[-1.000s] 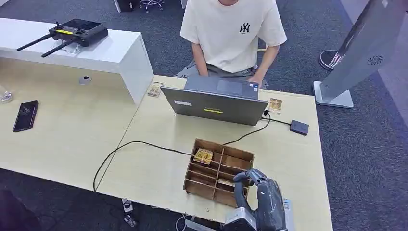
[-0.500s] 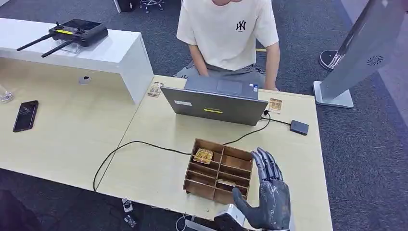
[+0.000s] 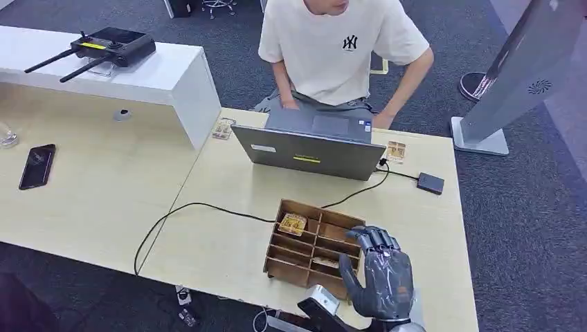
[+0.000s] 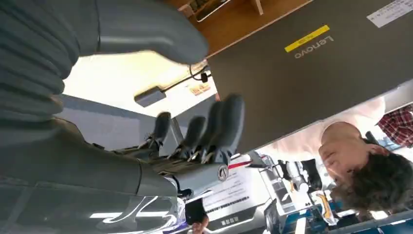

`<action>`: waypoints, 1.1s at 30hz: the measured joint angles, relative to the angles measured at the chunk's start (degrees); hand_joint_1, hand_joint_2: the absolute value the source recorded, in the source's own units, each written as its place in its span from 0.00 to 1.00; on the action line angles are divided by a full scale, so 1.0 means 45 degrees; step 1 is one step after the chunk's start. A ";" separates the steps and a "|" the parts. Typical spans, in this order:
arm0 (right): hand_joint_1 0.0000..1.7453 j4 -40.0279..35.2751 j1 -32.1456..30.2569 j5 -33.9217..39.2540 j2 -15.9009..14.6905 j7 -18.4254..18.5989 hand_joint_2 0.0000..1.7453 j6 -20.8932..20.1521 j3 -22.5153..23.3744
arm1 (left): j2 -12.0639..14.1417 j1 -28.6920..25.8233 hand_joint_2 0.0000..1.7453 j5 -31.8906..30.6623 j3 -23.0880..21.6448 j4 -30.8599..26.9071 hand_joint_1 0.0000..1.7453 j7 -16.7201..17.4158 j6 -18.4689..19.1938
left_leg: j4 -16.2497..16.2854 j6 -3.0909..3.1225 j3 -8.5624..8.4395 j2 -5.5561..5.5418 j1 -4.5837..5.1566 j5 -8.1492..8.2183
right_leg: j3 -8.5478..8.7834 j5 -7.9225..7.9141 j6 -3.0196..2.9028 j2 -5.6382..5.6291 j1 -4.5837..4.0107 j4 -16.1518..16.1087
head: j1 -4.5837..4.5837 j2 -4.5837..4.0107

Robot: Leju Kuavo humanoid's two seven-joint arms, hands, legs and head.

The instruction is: Pass the card to the sensor for recognition and then transmit it.

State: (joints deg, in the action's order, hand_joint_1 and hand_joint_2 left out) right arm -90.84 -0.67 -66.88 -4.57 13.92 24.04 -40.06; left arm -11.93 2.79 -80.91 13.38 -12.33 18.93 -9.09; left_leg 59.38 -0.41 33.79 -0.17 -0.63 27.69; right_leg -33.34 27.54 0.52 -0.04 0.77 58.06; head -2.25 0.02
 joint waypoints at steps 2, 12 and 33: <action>0.69 0.0121 0.0104 -0.0034 0.0059 0.0034 1.00 -0.0010 -0.0005 | 0.0000 0.0018 0.00 -0.0005 -0.0019 0.0000 0.00 0.0010 0.0010 | 0.0000 0.0000 0.0000 -0.0001 0.0000 0.0000 | 0.0002 0.0000 0.0000 0.0000 0.0000 0.0000 | 0.0000 0.0000; 0.63 0.0782 0.0673 -0.0340 0.0238 0.0078 1.00 -0.0399 -0.0296 | 0.0000 0.0095 0.00 -0.0034 -0.0053 0.0000 0.00 0.0024 0.0083 | 0.0000 0.0000 -0.0001 0.0000 0.0000 0.0001 | 0.0000 0.0000 0.0000 -0.0002 0.0000 0.0000 | 0.0000 0.0000; 0.62 0.2278 0.1627 -0.1127 0.0598 0.1146 1.00 -0.0772 -0.0685 | 0.0000 0.0105 0.00 0.0068 -0.0335 0.0000 0.00 0.0106 0.0116 | 0.0000 0.0000 0.0000 -0.0001 0.0000 0.0000 | 0.0001 0.0000 0.0000 -0.0001 0.0000 0.0001 | 0.0000 0.0000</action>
State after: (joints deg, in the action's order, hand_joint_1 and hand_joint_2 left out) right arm -80.59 6.65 -71.95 -1.88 19.08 20.57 -43.15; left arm -11.93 3.26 -80.61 11.87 -12.33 19.41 -8.57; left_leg 59.38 -0.42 33.78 -0.18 -0.64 27.69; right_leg -33.33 27.53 0.52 -0.04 0.77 58.07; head -2.25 0.02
